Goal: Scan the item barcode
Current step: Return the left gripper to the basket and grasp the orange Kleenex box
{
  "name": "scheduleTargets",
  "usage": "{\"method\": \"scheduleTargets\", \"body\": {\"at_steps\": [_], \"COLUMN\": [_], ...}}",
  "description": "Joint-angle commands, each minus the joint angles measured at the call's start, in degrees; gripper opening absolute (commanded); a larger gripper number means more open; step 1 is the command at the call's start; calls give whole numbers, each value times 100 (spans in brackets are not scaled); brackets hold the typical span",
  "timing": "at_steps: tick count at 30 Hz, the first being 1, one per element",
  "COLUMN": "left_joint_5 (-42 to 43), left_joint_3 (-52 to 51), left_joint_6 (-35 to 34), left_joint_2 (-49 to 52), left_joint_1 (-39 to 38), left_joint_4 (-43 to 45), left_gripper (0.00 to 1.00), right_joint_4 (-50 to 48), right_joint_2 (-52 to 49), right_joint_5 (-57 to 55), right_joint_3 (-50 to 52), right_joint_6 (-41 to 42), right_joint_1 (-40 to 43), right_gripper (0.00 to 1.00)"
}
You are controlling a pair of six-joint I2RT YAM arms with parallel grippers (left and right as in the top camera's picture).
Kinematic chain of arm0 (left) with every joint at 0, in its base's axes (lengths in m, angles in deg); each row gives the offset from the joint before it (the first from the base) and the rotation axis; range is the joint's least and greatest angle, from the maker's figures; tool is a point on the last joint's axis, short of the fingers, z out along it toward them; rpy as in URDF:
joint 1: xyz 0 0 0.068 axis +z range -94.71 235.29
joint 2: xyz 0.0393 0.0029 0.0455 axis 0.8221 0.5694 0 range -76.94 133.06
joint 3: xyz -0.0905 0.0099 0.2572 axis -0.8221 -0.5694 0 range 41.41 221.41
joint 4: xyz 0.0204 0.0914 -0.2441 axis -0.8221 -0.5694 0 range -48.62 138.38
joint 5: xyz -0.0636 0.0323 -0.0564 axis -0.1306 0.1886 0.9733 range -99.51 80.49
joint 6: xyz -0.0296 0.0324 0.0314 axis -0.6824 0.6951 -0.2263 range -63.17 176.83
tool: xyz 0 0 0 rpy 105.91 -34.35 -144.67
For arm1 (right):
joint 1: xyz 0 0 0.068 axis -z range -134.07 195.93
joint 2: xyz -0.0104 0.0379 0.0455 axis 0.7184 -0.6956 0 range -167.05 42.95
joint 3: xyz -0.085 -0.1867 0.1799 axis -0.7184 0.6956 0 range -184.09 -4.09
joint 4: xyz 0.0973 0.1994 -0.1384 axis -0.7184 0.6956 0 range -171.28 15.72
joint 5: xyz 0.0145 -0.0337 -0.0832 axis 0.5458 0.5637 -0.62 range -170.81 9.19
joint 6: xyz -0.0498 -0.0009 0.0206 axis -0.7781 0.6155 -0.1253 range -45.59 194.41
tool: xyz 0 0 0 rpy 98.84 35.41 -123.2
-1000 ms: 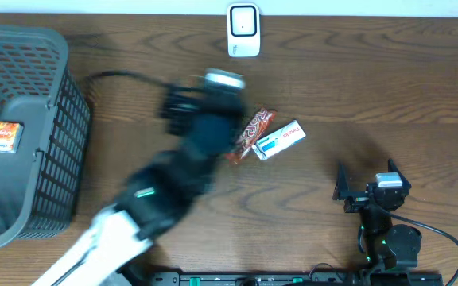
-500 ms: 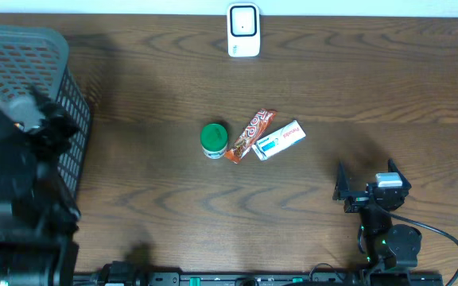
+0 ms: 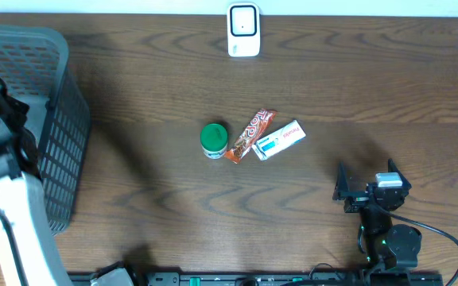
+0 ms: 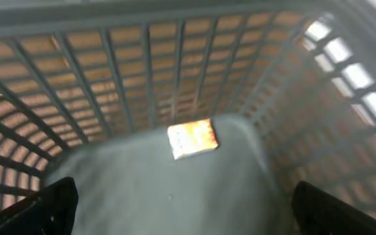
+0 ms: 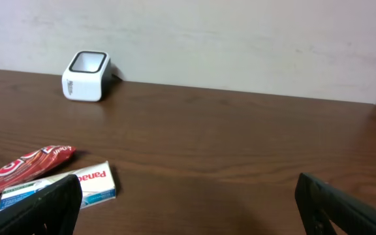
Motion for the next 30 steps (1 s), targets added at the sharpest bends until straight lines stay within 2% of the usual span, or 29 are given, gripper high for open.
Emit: {"method": "scheduleTargets", "body": {"at_steps": [1, 8, 13, 30], "left_joint_5": [369, 350, 358, 348], "left_joint_3": [2, 2, 2, 2], "left_joint_6": [-229, -236, -750, -660], "left_joint_2": [662, 1622, 2157, 3853], "left_joint_1": [197, 195, 273, 308], "left_joint_4": [168, 713, 1062, 2653], "left_gripper": [98, 98, 98, 98], "right_joint_4": [15, 15, 15, 15], "right_joint_2": [26, 26, 26, 26], "right_joint_5": [-9, -9, -9, -9], "right_joint_3": [9, 9, 9, 9], "right_joint_6": [90, 90, 90, 90], "right_joint_1": [-59, -59, -59, -59], "right_gripper": [99, 99, 99, 99]}}
